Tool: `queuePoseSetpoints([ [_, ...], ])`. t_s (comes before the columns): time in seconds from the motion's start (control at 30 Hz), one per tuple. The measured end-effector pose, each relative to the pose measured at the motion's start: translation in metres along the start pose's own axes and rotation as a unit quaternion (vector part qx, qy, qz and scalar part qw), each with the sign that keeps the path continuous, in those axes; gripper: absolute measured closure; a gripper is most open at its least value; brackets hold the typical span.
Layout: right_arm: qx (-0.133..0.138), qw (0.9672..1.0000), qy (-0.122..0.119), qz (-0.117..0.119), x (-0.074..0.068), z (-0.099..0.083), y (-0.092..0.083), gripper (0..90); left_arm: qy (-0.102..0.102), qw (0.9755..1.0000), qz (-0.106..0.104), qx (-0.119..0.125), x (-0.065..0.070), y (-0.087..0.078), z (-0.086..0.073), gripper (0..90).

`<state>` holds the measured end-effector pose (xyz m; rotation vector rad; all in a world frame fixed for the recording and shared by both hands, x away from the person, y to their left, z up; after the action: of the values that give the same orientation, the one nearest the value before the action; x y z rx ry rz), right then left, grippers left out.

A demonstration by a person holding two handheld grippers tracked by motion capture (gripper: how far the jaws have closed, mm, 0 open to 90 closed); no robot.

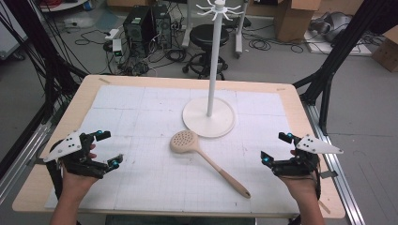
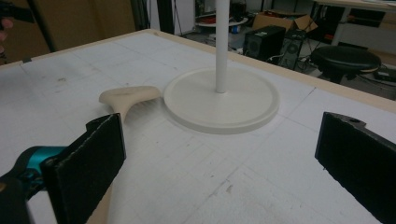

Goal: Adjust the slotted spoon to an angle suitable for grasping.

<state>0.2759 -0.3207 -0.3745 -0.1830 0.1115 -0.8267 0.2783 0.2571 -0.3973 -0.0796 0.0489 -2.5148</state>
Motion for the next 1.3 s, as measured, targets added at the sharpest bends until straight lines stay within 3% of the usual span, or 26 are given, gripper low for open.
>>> queuePoseSetpoints([
  [0.27,-0.002,1.0,-0.003,0.006,-0.002,0.0,0.004,0.4,0.005,1.0,-0.001,0.0,0.003,-0.002,0.002,1.7],
  [0.47,-0.011,0.9996,-0.016,0.019,-0.013,0.004,0.01,0.5,0.008,1.0,0.0,-0.001,0.003,-0.001,0.002,1.7],
  [0.57,-0.023,0.9989,-0.023,0.033,-0.019,0.007,0.019,0.5,0.019,0.9998,0.004,-0.009,0.004,-0.001,0.004,1.7],
  [0.7,-0.044,0.9972,-0.028,0.054,-0.029,0.007,0.043,1.0,0.02,0.9998,0.005,-0.007,0.004,-0.002,0.005,1.7],
  [0.87,-0.1,0.99,-0.058,0.08,-0.046,0.006,0.073,4.4,0.018,0.9998,0.006,-0.002,0.003,-0.004,0.007,1.7],
  [0.9,-0.122,0.9864,-0.062,0.091,-0.051,0.004,0.085,4.5,0.018,0.9998,0.006,-0.003,0.002,-0.004,0.006,1.7],
  [0.93,-0.122,0.9864,-0.062,0.091,-0.051,0.004,0.085,4.5,0.018,0.9998,0.005,-0.002,0.003,-0.003,0.006,1.7],
  [1.2,-0.228,0.9616,-0.086,0.126,-0.07,-0.015,0.121,7.4,0.024,0.9997,0.004,-0.005,0.006,-0.001,0.008,1.7],
  [1.23,-0.234,0.9601,-0.088,0.126,-0.071,-0.016,0.123,8.5,0.024,0.9997,0.003,-0.005,0.006,-0.001,0.008,1.7],
  [1.27,-0.244,0.9575,-0.083,0.13,-0.073,-0.017,0.124,15.5,0.024,0.9997,0.003,-0.004,0.006,-0.002,0.008,1.7],
  [1.3,-0.244,0.9575,-0.083,0.13,-0.073,-0.017,0.124,15.5,0.023,0.9997,0.004,-0.005,0.005,-0.002,0.008,1.7],
])
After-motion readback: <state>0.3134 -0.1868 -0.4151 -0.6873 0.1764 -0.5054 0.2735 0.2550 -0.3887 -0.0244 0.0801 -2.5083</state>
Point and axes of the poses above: each handheld gripper's, and its own axes: y roughly forward along the jaws, z roughly out of its top, x roughly to its right, the point moved 2 cm from there along y, roughly forward along the jaws, and after that the axes turned 6 degrees about x, right-handed, at the moved point
